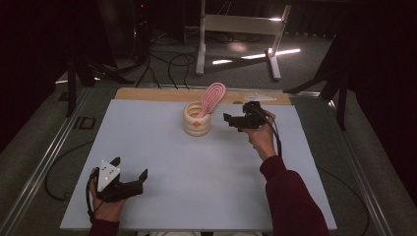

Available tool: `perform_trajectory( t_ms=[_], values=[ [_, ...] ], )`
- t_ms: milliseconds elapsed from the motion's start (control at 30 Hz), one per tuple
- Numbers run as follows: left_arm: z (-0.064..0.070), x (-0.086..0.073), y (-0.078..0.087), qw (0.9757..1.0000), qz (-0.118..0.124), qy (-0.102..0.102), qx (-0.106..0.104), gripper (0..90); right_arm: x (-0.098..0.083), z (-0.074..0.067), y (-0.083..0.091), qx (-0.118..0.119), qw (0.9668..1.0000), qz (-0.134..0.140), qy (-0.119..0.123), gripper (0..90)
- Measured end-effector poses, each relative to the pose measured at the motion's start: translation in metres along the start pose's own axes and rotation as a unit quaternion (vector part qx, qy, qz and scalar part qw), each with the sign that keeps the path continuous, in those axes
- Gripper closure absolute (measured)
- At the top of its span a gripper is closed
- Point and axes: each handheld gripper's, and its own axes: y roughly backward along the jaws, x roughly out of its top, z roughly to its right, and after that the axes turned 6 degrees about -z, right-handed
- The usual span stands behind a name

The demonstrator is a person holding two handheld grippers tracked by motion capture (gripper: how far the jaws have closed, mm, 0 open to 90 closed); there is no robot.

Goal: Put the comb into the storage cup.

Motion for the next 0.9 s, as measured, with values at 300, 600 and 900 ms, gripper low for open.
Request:
perform_trajectory(
  t_ms=[300, 600, 900],
  values=[
    [0.001, 0.000, -0.001, 1.0000, -0.003, -0.001, -0.003, 0.8, -0.014, 0.000, 0.012, -0.010, 0.9999, -0.003, 0.012, 12.3],
    [0.001, 0.000, -0.002, 1.0000, -0.005, -0.001, -0.005, 0.7, -0.034, -0.002, 0.021, -0.014, 0.9995, -0.008, 0.028, 12.2],
    [-0.003, 0.001, -0.002, 0.9999, -0.008, 0.002, -0.009, 0.4, -0.053, 0.000, 0.034, -0.012, 0.9995, -0.004, 0.028, 11.5]
  ],
)
